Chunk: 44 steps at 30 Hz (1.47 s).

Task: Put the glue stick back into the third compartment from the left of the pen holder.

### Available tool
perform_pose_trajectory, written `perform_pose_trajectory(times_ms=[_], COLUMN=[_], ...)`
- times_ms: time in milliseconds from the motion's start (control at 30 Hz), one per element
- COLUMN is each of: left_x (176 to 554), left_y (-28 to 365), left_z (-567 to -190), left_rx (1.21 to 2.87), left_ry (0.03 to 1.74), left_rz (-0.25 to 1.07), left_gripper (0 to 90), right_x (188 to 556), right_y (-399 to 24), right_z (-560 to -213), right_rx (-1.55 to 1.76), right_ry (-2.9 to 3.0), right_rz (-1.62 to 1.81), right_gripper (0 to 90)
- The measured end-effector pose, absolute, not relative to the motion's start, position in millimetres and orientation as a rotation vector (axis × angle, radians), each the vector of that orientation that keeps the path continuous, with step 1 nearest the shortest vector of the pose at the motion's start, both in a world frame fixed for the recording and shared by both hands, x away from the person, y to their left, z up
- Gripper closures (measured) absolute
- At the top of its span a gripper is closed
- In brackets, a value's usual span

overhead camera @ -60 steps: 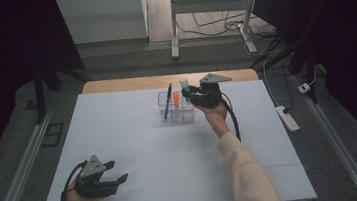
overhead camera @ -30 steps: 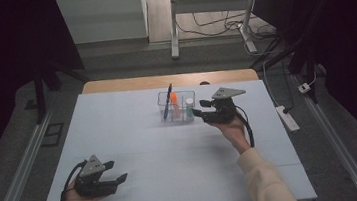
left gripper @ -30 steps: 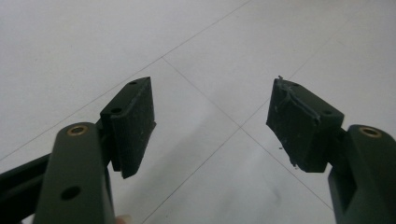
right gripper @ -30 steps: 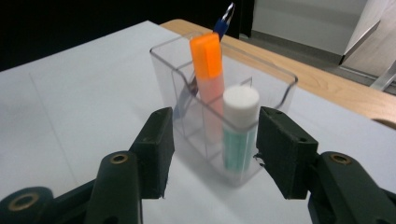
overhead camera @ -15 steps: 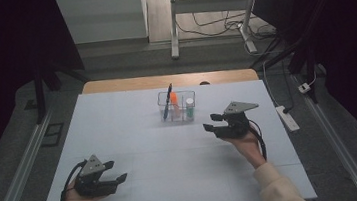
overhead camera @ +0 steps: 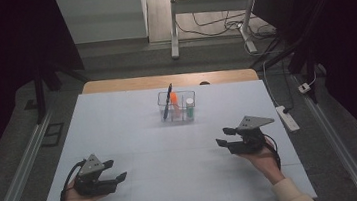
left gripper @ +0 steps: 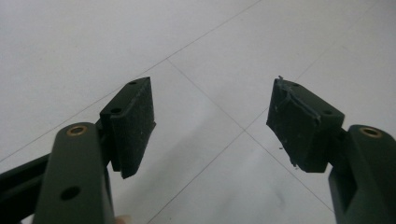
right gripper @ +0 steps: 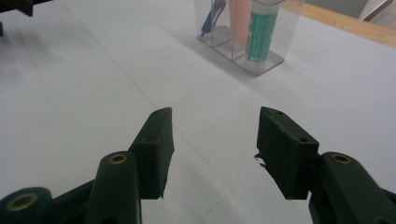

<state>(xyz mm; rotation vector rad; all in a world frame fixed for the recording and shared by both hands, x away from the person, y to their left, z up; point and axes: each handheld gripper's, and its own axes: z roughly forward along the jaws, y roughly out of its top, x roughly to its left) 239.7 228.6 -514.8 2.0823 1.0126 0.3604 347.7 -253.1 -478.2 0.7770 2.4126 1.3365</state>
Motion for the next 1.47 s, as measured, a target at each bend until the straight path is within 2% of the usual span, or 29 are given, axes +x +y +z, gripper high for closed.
perform_pose_trajectory(times_ms=[600,1467], left_x=[240,241], left_y=[228,228], left_z=[-515,-516], left_rx=[2.089,2.093], left_ry=[1.013,1.012], left_rz=[0.366,0.371], left_gripper=[31.8,31.4], right_x=[318,315], right_y=[-292,-293], right_z=[-492,-493], right_rx=[0.784,0.764], right_ry=[2.432,2.444], right_rz=[1.305,1.277], right_gripper=[44.0,40.9])
